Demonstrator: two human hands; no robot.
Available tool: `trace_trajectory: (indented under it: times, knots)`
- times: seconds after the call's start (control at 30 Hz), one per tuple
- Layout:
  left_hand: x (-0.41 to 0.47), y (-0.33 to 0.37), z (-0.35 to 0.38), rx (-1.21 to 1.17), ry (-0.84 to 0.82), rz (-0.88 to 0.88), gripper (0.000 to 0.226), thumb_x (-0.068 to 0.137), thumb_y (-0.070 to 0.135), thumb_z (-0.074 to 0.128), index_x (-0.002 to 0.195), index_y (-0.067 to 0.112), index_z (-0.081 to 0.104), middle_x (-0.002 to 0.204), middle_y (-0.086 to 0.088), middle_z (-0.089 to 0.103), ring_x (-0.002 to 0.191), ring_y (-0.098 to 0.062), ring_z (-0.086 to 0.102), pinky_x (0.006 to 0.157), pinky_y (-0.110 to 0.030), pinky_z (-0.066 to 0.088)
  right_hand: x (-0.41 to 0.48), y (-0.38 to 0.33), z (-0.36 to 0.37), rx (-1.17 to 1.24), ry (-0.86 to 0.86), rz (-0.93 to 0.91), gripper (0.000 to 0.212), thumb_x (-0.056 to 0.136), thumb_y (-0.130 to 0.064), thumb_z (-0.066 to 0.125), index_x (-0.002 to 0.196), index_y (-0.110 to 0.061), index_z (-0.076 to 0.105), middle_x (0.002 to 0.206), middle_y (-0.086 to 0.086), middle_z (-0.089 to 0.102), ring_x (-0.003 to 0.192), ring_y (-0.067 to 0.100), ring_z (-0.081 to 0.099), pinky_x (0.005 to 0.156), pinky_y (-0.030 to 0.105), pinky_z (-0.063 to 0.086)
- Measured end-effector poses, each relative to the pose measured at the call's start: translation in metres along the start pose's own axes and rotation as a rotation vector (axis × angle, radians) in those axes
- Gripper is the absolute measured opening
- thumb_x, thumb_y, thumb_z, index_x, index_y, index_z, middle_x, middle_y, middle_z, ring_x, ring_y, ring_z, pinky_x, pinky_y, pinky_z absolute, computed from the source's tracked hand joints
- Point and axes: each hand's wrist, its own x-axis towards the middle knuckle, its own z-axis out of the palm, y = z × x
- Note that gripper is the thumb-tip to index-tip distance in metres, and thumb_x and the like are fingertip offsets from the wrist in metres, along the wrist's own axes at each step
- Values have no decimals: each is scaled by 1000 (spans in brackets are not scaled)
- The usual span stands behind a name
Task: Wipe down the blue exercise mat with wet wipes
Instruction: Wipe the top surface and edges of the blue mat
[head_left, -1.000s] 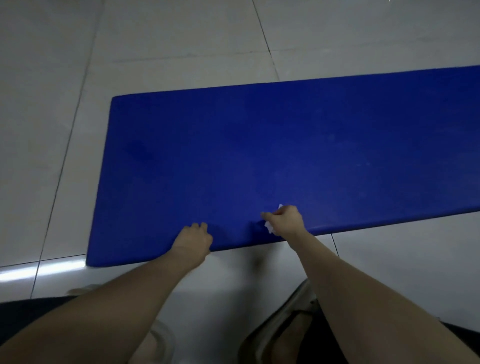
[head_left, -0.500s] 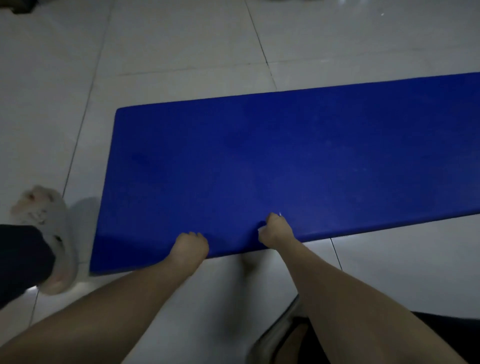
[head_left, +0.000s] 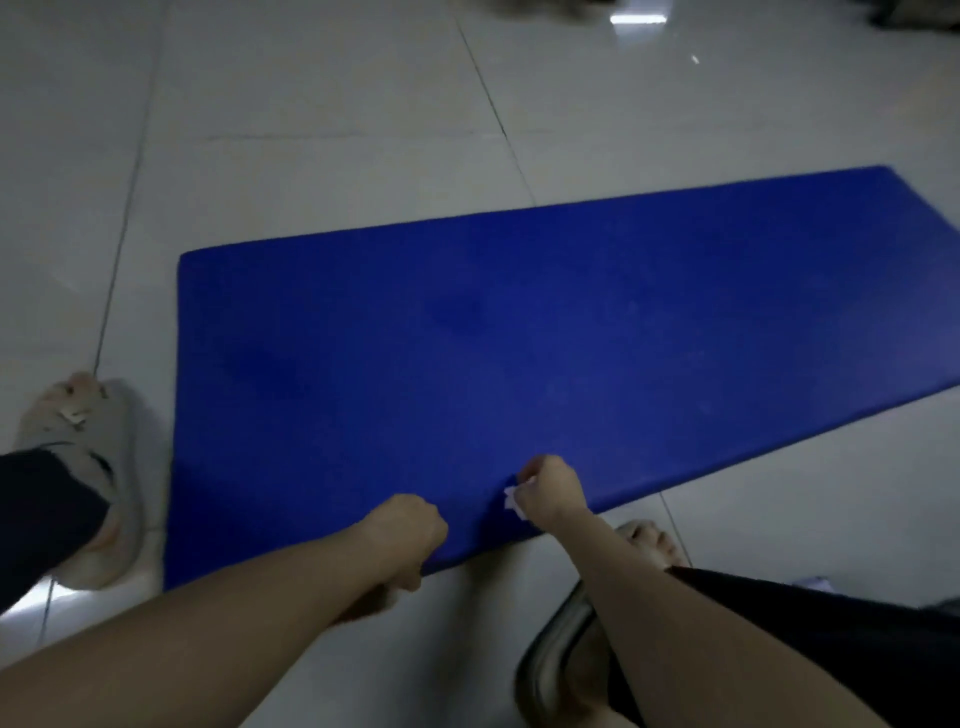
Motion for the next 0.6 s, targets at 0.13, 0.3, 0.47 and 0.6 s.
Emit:
trace_trajectory:
  times: [0.13,0.3,0.47,0.6]
  knots:
    - [-11,29,14,-16,-11,93,32,86,39,67,104,14,60,105,-9,61,90,-28,60,78,-40,52,-38,-9,-8,-125,-29,-9,19,97,-18,62,87,-4,70,76,7,66,83,25,64,75,32,53]
    - [-1,14,-5,-213,-36,63,25,83,41,69,92,19,60,94,-3,63,84,-25,59,68,-33,47,-23,17,11,-247,-7,18,27,91,-28,70,76,-5,71,80,13,74,83,29,71,74,35,59]
    - [6,-60,16,-363,63,-355,60,72,66,76,105,21,56,104,5,56,93,-17,58,76,-33,50,2,59,9,52,236,57,29,94,-40,63,98,-11,62,102,10,64,79,30,65,79,38,56]
    - [11,-82,37,-454,8,-374,90,62,73,80,128,22,46,110,6,39,101,-16,45,82,-32,46,1,74,7,24,368,89,45,94,-53,61,102,-11,50,106,3,43,83,30,56,74,40,48]
